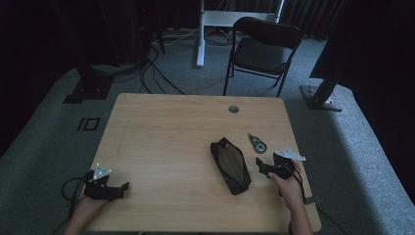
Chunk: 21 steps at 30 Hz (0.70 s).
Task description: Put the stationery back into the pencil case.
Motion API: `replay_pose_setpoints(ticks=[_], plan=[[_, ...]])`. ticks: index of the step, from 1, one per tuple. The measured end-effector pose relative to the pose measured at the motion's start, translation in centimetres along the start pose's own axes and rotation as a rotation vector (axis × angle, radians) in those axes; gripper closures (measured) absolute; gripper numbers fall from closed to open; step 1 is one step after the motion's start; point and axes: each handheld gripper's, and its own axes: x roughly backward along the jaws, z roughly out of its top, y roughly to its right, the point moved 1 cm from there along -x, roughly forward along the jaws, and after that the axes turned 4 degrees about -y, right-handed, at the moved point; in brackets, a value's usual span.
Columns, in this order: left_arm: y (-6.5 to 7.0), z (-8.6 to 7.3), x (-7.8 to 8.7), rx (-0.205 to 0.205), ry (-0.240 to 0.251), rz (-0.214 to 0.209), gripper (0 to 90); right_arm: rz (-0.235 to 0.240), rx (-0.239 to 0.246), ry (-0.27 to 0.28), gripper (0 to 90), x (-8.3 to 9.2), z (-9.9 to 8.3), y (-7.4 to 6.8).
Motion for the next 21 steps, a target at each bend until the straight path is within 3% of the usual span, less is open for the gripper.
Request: replay_pose_setpoints(ticks=[18,21], plan=[[0.0,0.0,0.0,0.000,-0.002,0.000,0.1,-0.024,0.039,-0.048,19.0,-4.1,3.3,1.2],[0.0,0.0,0.0,0.000,-0.002,0.000,0.1,-0.031,0.067,-0.063,19.6,-4.8,3.7,1.3]])
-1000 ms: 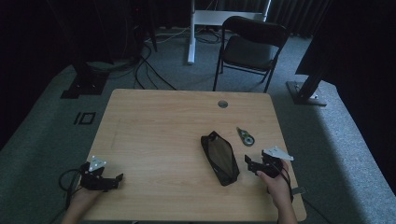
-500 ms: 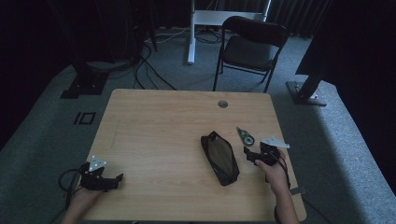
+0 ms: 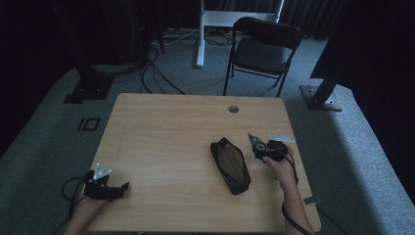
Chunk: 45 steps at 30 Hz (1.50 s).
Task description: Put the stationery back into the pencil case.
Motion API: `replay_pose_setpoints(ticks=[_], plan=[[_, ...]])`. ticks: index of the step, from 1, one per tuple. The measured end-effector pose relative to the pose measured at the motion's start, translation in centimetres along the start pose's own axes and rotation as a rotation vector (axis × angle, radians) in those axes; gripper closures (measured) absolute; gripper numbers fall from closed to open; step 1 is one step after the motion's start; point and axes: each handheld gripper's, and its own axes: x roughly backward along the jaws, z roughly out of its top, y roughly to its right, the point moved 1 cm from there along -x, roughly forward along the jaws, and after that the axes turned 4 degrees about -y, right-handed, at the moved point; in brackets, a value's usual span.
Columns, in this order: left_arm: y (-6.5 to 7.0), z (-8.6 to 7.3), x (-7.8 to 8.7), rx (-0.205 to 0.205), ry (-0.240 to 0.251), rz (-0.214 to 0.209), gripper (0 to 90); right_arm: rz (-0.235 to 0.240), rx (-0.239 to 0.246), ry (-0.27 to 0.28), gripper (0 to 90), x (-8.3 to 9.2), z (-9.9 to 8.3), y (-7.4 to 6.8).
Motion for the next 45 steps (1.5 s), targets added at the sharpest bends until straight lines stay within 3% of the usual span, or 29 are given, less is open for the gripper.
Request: replay_pose_setpoints(ticks=[5,8,15,17,20,22,26,29,35,45], plan=[[0.0,0.0,0.0,0.000,0.000,0.000,0.1,-0.019,0.028,-0.001,20.1,-1.1,0.7,0.3],[0.0,0.0,0.0,0.000,0.000,0.000,0.1,-0.005,0.026,-0.011,20.8,-1.7,1.0,0.5],[0.0,0.0,0.0,0.000,0.000,0.000,0.1,0.006,0.042,-0.054,23.1,-3.4,1.6,0.5],[0.0,0.0,0.0,0.000,0.000,0.000,0.1,0.004,0.075,-0.081,23.8,-3.8,1.8,0.3],[0.0,0.0,0.0,0.000,0.000,0.000,0.1,0.020,0.052,-0.081,25.7,-4.0,2.1,0.1],[0.0,0.0,0.0,0.000,0.000,0.000,0.1,-0.002,0.063,-0.092,28.7,-4.3,2.1,0.3],[0.0,0.0,0.0,0.000,0.000,0.000,0.1,0.006,0.063,-0.103,32.4,-4.6,2.0,0.3],[0.0,0.0,0.0,0.000,0.000,0.000,0.1,0.021,0.037,-0.104,33.4,-4.7,2.0,0.1],[0.0,0.0,0.0,0.000,0.000,0.000,0.1,0.002,0.042,-0.110,47.8,-4.6,2.1,-0.2],[0.0,0.0,0.0,0.000,0.000,0.000,0.1,-0.018,0.007,-0.127,51.2,-3.8,2.2,-0.3]])
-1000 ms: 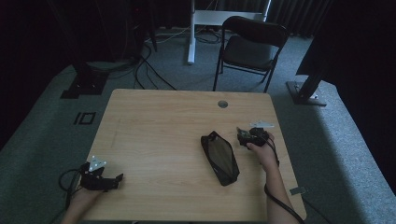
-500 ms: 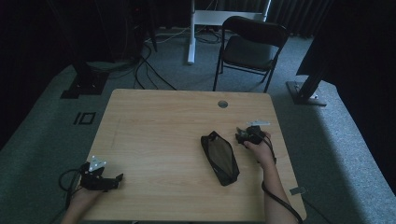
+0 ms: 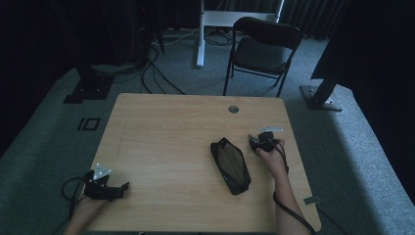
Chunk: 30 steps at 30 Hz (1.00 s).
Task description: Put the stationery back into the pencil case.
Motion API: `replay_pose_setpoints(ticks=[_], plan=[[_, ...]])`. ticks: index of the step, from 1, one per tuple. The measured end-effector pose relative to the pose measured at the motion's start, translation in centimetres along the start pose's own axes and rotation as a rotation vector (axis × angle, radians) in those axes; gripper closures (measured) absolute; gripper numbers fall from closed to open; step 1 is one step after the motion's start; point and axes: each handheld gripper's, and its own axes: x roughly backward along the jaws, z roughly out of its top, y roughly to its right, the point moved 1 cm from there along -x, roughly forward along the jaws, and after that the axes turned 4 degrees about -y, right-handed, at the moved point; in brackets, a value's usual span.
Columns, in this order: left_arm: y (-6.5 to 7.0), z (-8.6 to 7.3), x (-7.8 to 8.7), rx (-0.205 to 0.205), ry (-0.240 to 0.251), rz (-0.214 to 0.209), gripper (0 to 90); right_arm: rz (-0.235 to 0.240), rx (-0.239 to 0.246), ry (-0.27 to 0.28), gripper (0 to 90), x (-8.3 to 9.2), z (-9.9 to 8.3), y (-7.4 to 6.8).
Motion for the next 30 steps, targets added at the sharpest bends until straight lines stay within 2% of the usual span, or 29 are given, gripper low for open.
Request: replay_pose_setpoints(ticks=[3,8,12,14,16,20,23,30], plan=[[0.0,0.0,0.0,0.000,0.000,0.000,0.1,-0.003,0.004,-0.003,51.3,0.6,0.1,0.0],[0.0,0.0,0.0,0.000,0.000,0.000,0.1,0.011,-0.023,0.017,51.3,1.6,0.2,0.1],[0.0,0.0,0.0,0.000,0.000,0.000,0.1,0.013,-0.013,0.040,51.3,2.7,0.3,-0.3],[0.0,0.0,0.0,0.000,0.000,0.000,0.1,0.018,-0.034,0.054,51.4,3.2,0.3,-0.4],[0.0,0.0,0.0,0.000,0.000,0.000,0.1,0.015,-0.022,0.055,51.4,3.7,0.5,-0.6],[0.0,0.0,0.0,0.000,0.000,0.000,0.1,0.010,-0.023,0.057,51.4,4.8,0.9,-1.3],[0.0,0.0,0.0,0.000,0.000,0.000,0.1,0.021,-0.043,0.065,51.4,5.5,1.1,-1.9],[0.0,0.0,0.0,0.000,0.000,0.000,0.1,0.021,-0.019,0.091,51.4,7.5,1.7,-3.7]])
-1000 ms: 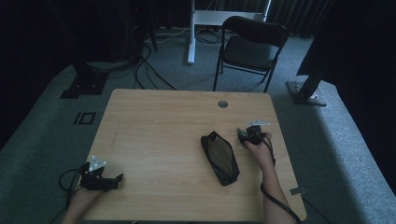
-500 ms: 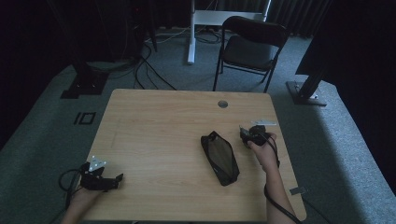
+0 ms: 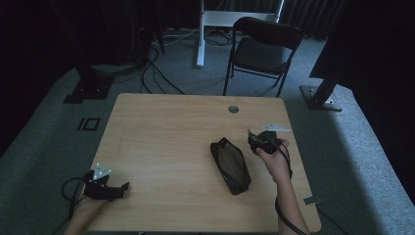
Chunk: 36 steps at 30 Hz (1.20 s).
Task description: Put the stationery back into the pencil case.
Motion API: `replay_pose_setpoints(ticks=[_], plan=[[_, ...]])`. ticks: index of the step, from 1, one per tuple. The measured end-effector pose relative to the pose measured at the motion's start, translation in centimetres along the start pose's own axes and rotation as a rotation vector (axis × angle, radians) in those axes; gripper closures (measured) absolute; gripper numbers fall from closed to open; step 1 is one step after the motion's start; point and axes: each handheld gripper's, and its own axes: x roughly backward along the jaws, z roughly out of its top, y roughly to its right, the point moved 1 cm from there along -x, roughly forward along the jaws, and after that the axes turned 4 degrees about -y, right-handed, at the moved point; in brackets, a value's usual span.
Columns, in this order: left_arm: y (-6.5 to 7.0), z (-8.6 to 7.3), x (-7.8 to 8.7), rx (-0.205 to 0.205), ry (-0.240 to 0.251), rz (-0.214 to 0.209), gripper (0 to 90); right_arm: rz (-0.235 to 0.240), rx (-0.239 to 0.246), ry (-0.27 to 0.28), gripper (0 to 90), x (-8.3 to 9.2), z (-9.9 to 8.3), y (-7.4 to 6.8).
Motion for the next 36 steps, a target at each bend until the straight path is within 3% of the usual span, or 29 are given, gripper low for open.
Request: replay_pose_setpoints(ticks=[7,16,28,36], plan=[[0.0,0.0,0.0,0.000,0.000,0.000,0.1,0.018,-0.014,0.027,51.5,2.1,0.8,-1.8],[0.0,0.0,0.0,0.000,0.000,0.000,0.1,0.065,0.012,0.055,51.5,3.8,1.2,-4.7],[0.0,0.0,0.0,-0.001,0.000,0.000,0.1,0.137,0.015,0.046,51.5,3.2,1.2,-8.3],[0.0,0.0,0.0,0.000,0.000,0.000,0.1,0.147,-0.002,0.000,51.5,1.8,0.2,-9.3]])
